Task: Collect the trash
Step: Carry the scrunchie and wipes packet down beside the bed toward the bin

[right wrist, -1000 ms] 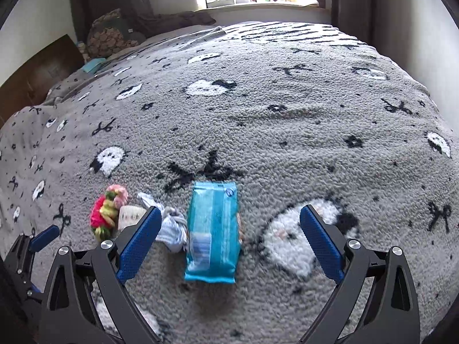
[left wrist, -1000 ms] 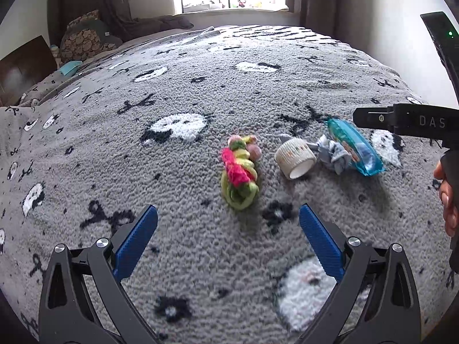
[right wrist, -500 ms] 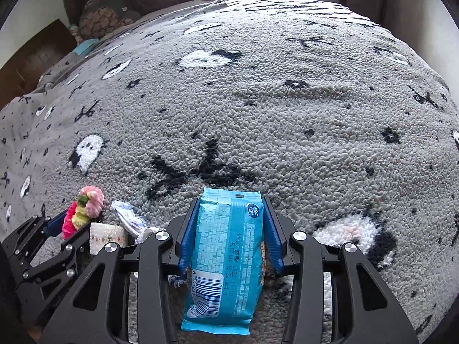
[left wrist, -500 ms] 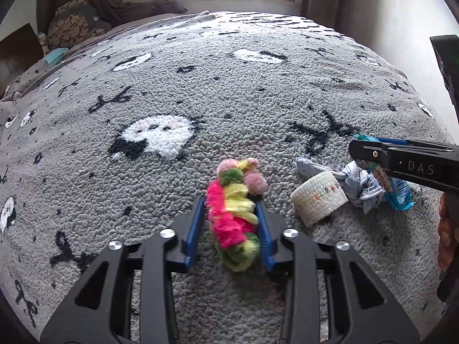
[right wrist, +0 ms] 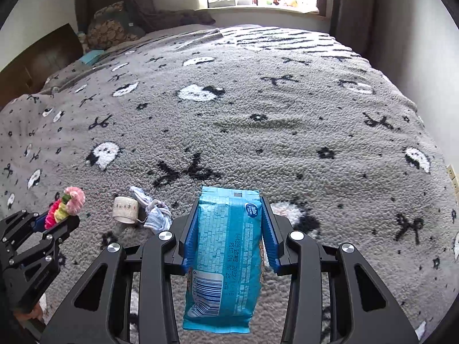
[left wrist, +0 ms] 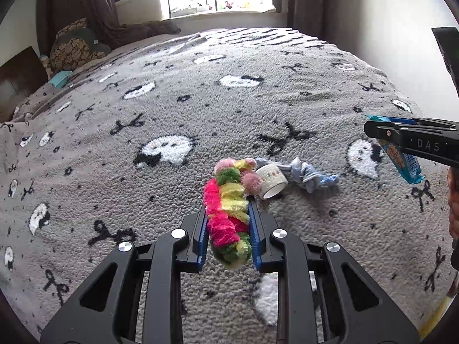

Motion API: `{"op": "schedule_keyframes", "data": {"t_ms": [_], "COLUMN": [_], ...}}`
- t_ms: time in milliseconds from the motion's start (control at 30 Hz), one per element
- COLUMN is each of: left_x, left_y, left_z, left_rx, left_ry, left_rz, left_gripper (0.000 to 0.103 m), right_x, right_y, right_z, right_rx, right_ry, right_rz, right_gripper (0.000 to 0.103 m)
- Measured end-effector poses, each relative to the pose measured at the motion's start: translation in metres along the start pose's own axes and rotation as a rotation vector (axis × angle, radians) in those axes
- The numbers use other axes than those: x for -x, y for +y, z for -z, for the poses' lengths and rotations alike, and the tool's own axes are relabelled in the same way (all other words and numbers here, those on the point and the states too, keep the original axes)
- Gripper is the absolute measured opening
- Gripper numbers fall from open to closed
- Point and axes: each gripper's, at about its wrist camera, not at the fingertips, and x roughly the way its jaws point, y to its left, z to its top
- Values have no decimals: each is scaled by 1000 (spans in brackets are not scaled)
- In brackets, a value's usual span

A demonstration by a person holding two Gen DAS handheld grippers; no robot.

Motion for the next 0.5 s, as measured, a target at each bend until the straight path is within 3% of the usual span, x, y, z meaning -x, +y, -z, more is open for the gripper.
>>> {"op": "schedule_keyframes", "data": {"t_ms": [267, 500], "left_x": [97, 164], "left_y": [-27, -50], "left_z": [-8, 13], "left_rx": [-32, -68], "left_ry": [-109, -170], "left_rz": [15, 34], "left_gripper": [22, 22], "right_x": [86, 163], "right_y": [3, 15], "right_z": [7, 31], "right_rx": [38, 86], "right_ry": [-103, -196], "right_rz": [8, 20], "right_gripper": [40, 40]}}
